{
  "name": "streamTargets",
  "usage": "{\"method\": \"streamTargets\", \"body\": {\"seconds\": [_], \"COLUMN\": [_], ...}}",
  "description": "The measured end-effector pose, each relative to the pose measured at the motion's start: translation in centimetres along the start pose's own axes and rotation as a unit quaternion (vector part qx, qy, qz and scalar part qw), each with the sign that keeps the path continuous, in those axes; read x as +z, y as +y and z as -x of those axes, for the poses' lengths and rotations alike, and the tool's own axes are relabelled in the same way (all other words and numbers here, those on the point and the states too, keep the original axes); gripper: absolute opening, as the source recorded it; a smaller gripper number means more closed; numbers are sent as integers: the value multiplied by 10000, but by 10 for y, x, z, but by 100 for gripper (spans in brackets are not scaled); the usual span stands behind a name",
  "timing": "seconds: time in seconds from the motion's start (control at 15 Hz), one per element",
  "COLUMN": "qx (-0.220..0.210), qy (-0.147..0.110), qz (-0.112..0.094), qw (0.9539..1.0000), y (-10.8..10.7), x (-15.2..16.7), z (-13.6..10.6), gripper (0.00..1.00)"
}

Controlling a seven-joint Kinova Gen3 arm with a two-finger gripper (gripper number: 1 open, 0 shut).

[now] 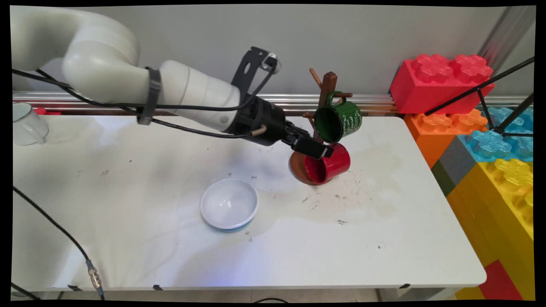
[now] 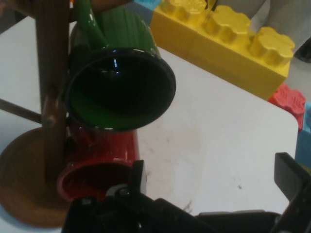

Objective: Pick up the green mug from the rack

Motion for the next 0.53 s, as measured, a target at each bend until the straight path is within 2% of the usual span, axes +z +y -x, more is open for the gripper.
{"method": "streamTargets", "body": {"seconds": [0.53], "qx": [-253], "qy": [124], "qz": [94], "qw": [9996], "y": [-4], "x": [29], "z": [-6], "gripper": [100]}}
